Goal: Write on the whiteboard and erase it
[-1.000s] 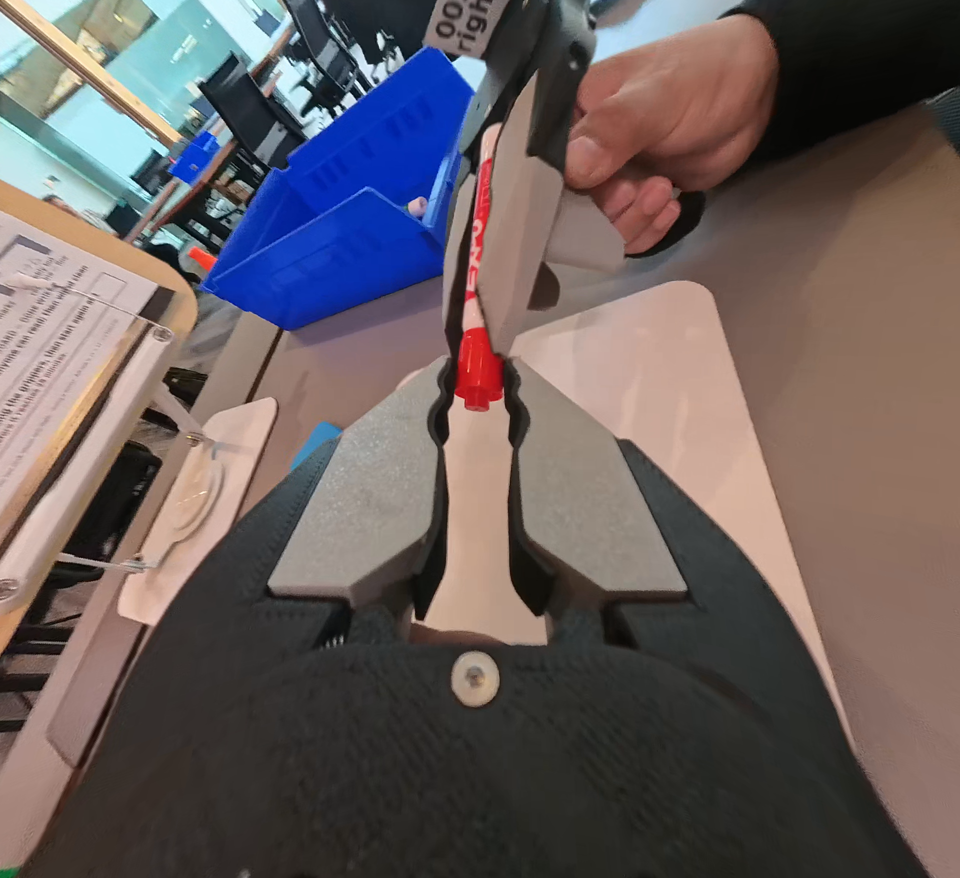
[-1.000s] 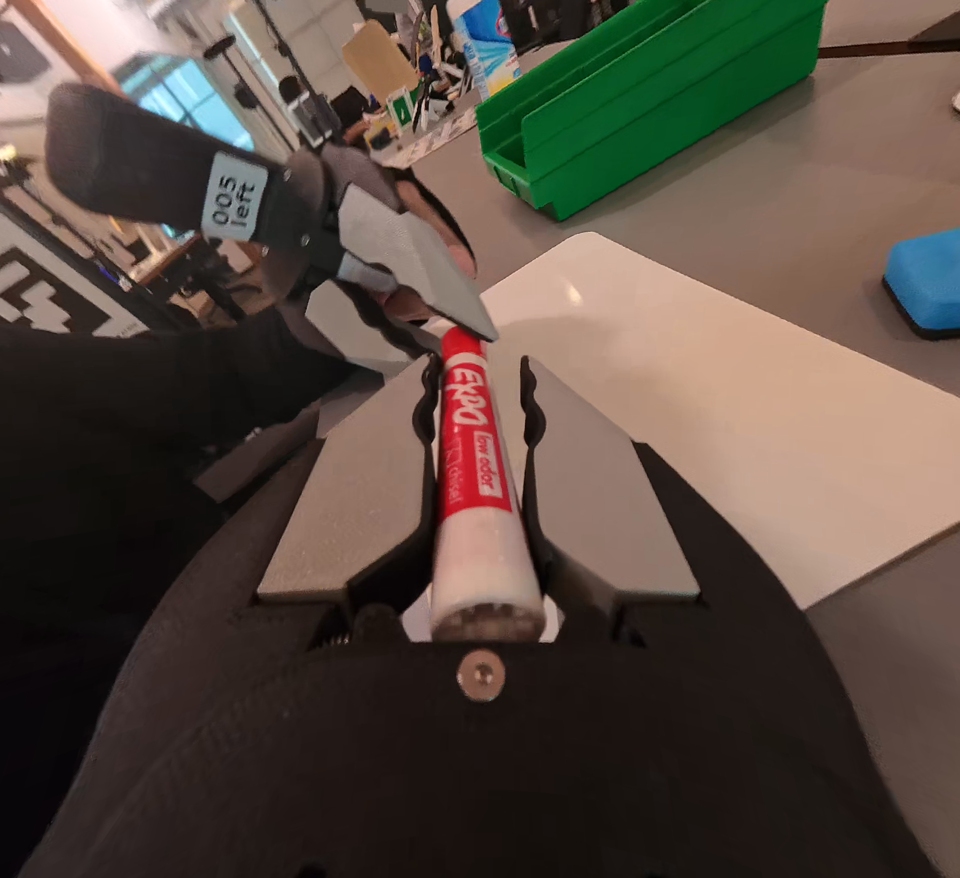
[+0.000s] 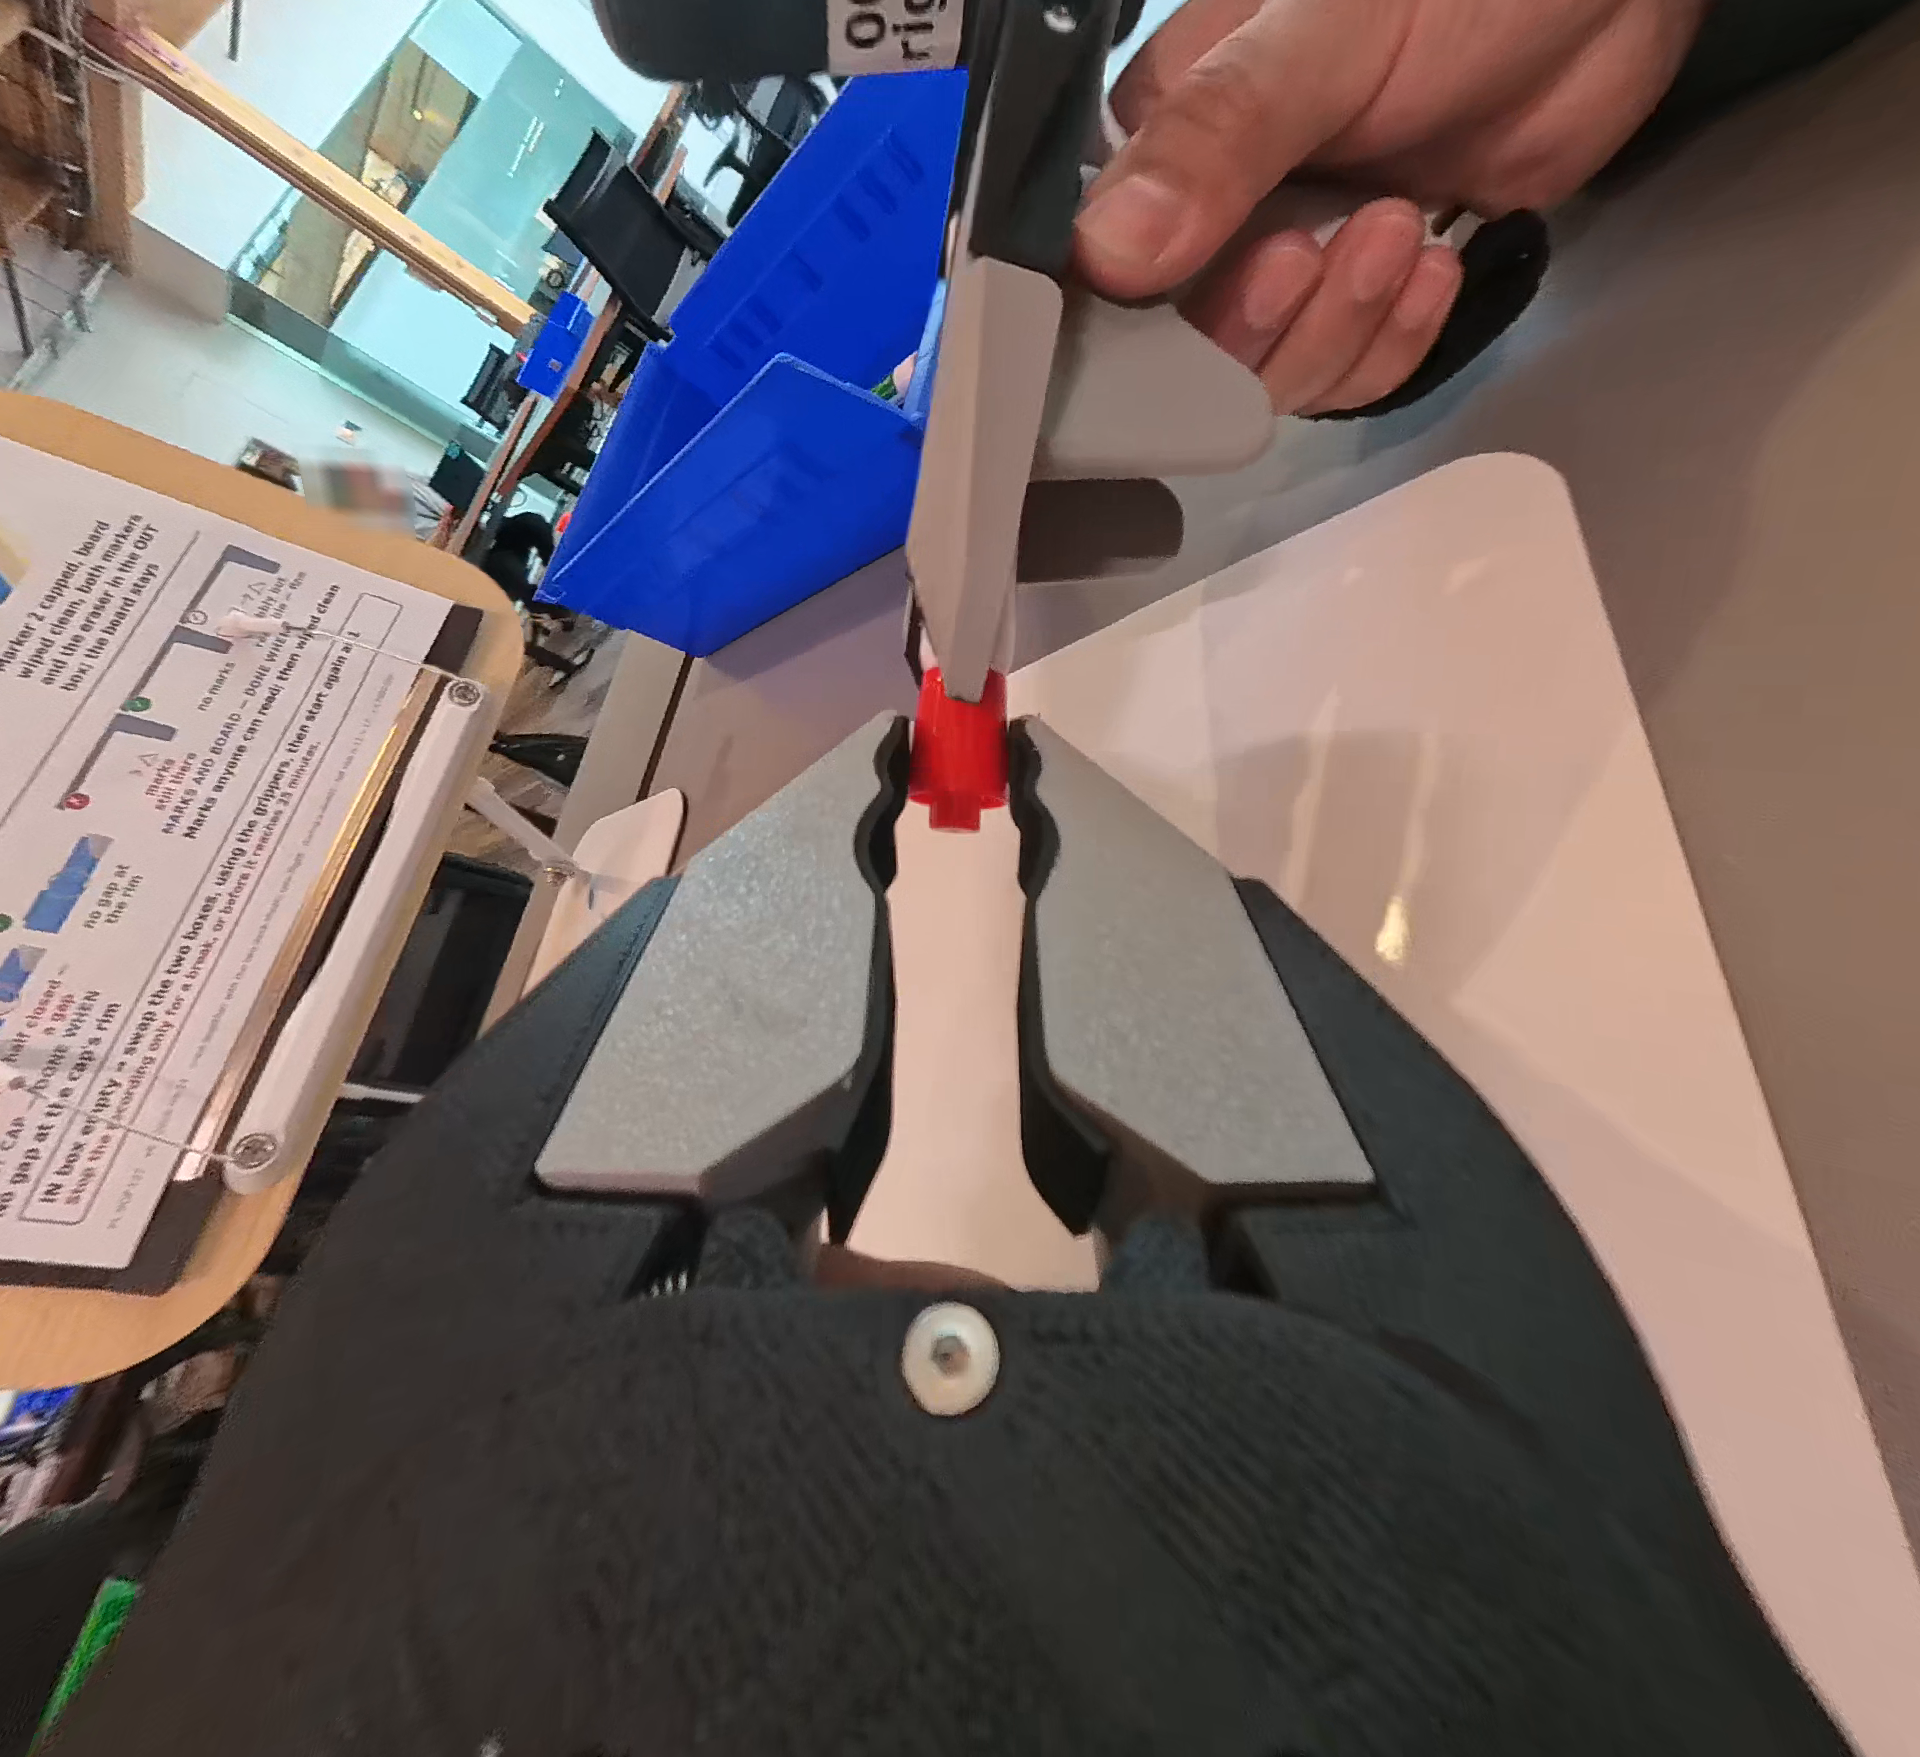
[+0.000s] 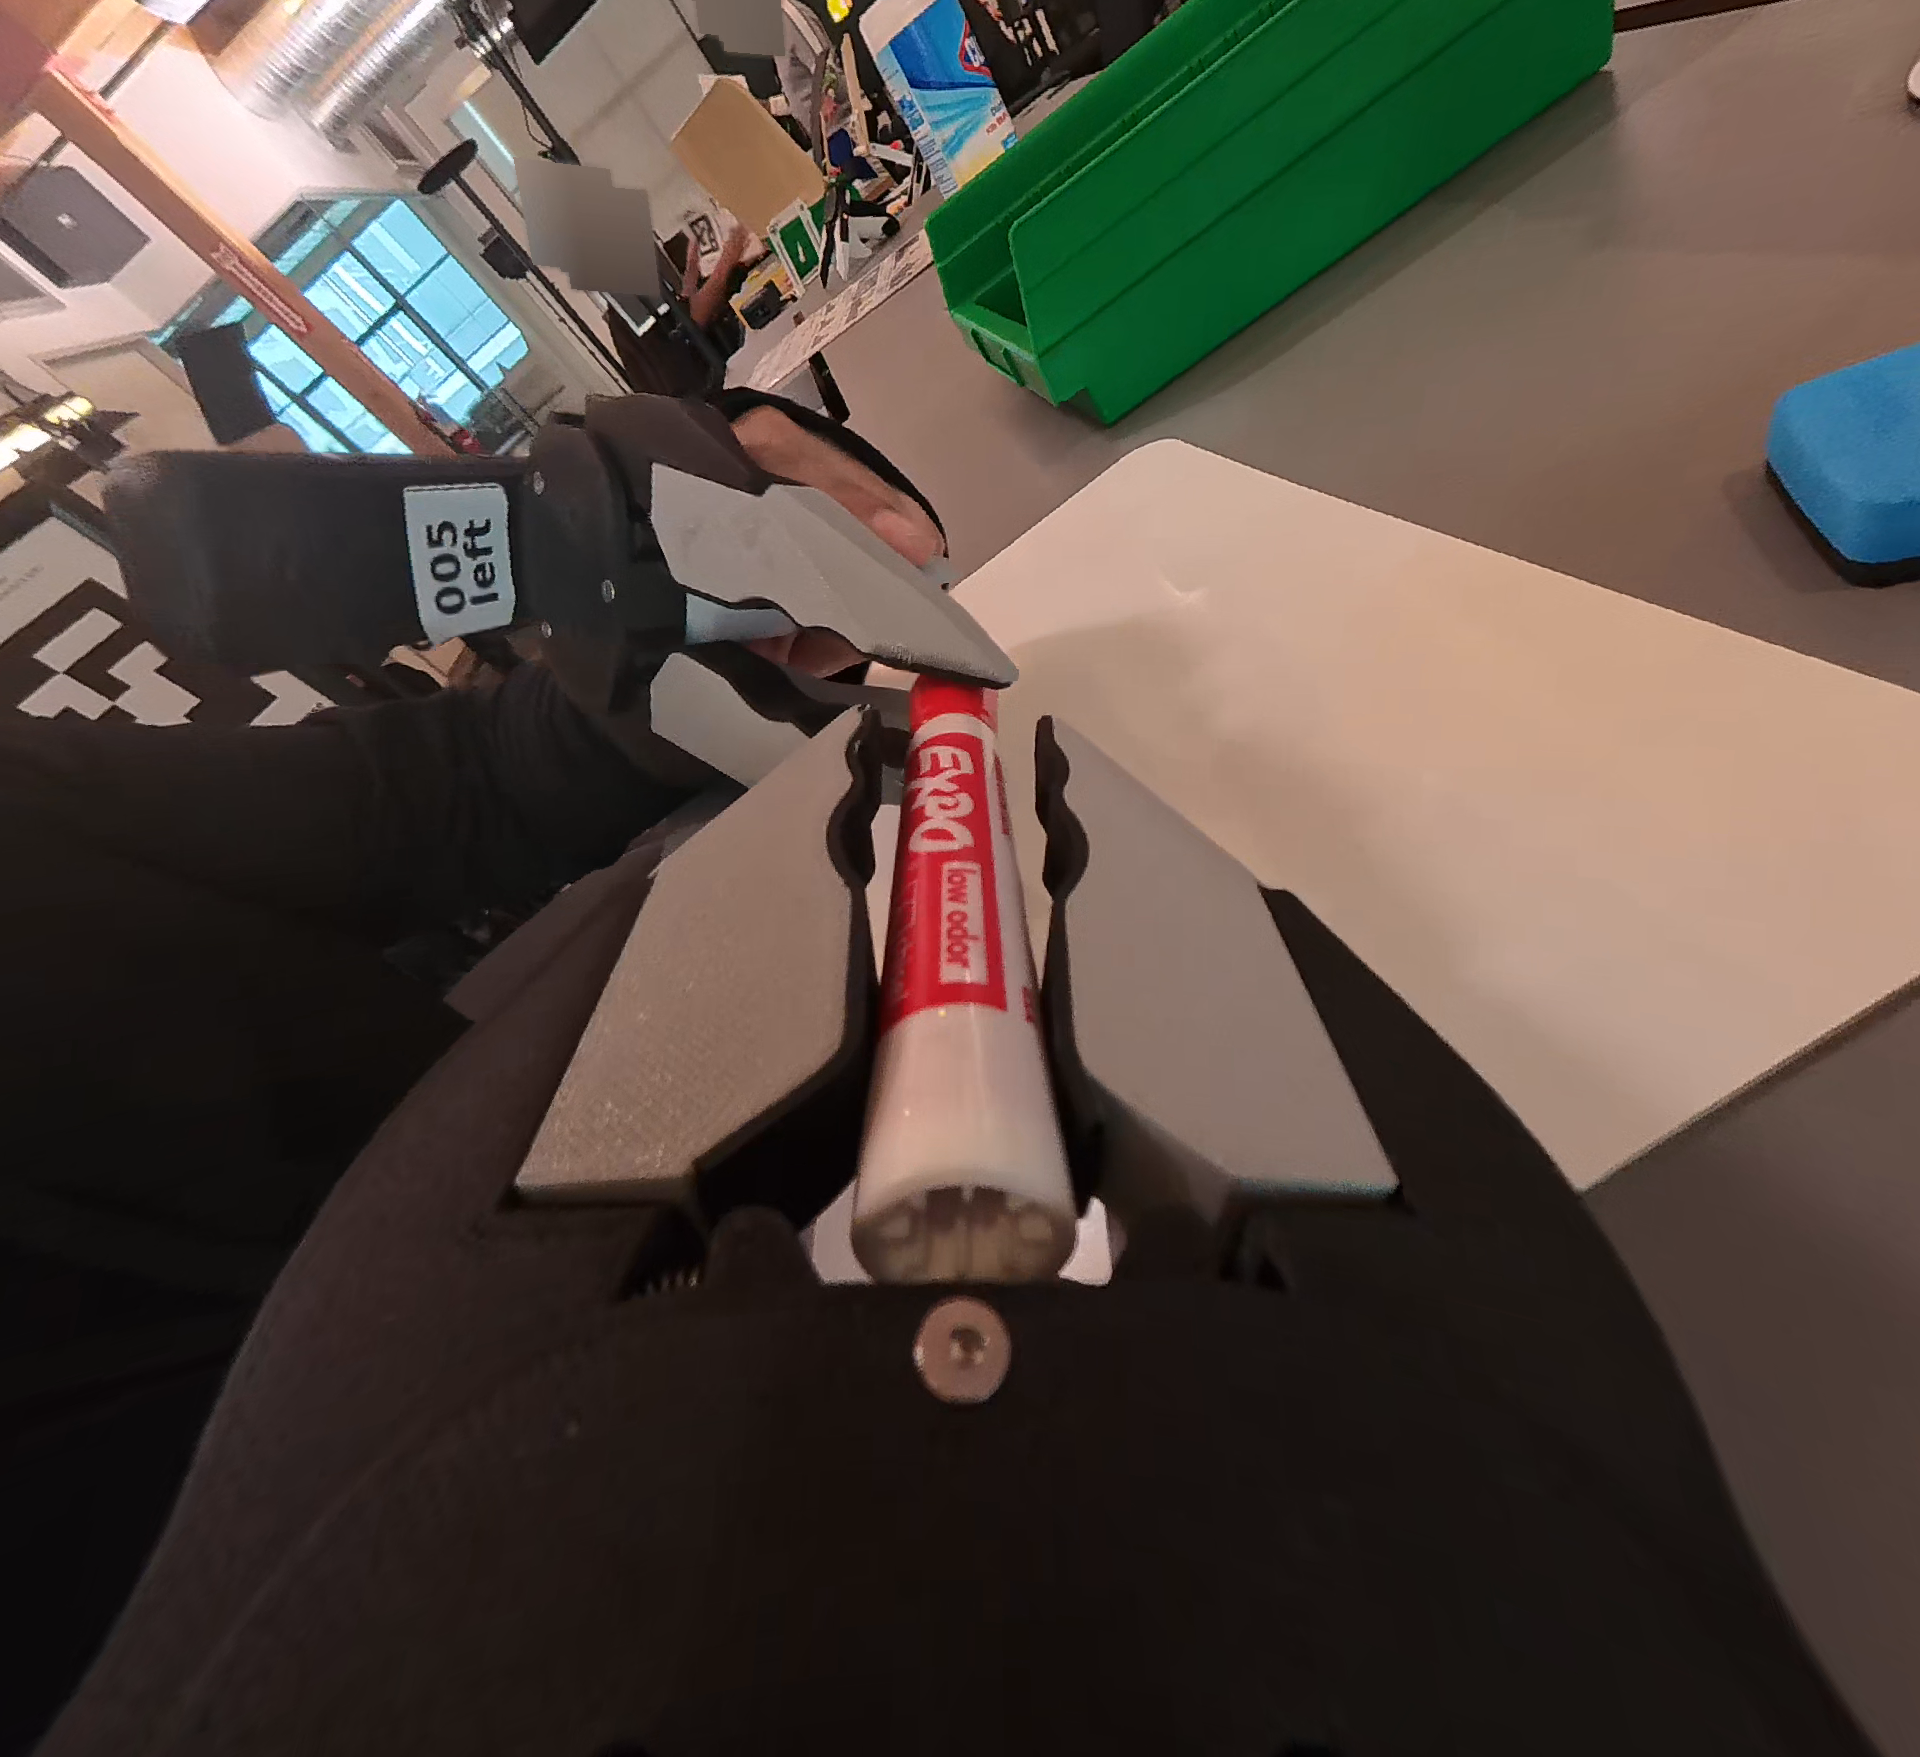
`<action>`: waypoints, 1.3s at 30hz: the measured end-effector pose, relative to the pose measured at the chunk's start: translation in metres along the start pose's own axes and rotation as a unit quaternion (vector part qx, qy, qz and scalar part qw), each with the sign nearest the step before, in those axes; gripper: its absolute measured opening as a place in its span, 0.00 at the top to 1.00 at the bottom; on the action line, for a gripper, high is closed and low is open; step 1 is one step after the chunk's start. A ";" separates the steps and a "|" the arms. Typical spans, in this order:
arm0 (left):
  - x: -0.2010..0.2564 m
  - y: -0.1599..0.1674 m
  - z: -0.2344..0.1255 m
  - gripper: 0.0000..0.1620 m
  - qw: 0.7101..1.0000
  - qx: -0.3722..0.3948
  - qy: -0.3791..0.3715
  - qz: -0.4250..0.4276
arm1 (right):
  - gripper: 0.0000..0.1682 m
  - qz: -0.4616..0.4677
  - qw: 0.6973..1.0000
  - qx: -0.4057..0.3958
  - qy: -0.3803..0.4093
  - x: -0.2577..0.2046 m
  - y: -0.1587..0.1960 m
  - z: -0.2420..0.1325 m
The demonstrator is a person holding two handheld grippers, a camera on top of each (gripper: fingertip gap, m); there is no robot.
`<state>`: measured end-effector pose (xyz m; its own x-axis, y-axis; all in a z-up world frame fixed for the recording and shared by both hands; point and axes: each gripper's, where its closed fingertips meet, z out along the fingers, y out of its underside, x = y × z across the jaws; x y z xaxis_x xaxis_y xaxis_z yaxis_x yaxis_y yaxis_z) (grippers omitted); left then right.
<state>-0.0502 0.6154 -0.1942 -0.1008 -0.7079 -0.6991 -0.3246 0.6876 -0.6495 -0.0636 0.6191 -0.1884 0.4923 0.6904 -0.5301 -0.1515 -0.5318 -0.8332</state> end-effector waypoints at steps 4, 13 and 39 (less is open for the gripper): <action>0.001 -0.001 -0.001 0.90 1.000 -0.010 0.017 -0.014 | 0.84 -0.031 0.999 -0.009 0.005 -0.005 0.001 -0.001; 0.008 -0.019 -0.020 0.90 0.963 0.054 0.165 -0.206 | 0.84 -0.116 0.993 -0.015 -0.012 -0.031 0.002 0.001; 0.000 -0.030 -0.039 0.90 0.930 0.109 0.215 -0.276 | 0.83 -0.083 0.995 0.000 -0.059 -0.041 -0.001 0.004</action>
<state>-0.0768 0.5887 -0.1635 -0.3573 -0.9300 -0.0866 -0.2451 0.1828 -0.9521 -0.0867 0.5932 -0.1669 0.4060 0.8212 -0.4009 -0.0764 -0.4066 -0.9104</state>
